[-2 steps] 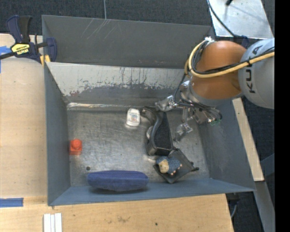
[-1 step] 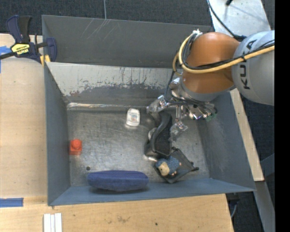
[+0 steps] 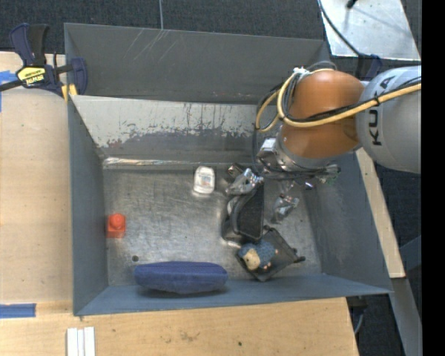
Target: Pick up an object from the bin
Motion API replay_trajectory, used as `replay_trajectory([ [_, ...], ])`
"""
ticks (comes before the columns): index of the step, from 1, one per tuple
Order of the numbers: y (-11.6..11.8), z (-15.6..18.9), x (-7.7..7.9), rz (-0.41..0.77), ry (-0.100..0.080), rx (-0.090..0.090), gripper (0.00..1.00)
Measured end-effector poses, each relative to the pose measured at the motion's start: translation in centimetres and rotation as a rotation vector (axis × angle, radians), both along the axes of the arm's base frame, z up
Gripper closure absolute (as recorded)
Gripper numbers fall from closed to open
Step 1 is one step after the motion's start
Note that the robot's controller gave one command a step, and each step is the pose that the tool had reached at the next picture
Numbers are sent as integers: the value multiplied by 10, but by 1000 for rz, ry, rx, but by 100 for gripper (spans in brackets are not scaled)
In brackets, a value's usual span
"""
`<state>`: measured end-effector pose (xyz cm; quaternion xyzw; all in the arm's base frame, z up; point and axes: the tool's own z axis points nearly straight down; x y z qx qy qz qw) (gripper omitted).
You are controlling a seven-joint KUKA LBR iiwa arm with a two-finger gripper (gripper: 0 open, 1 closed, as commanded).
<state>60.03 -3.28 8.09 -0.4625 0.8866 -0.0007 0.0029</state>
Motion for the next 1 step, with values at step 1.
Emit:
replay_trajectory([
  [1, 1, 2, 1, -2, -4, 1, 100],
])
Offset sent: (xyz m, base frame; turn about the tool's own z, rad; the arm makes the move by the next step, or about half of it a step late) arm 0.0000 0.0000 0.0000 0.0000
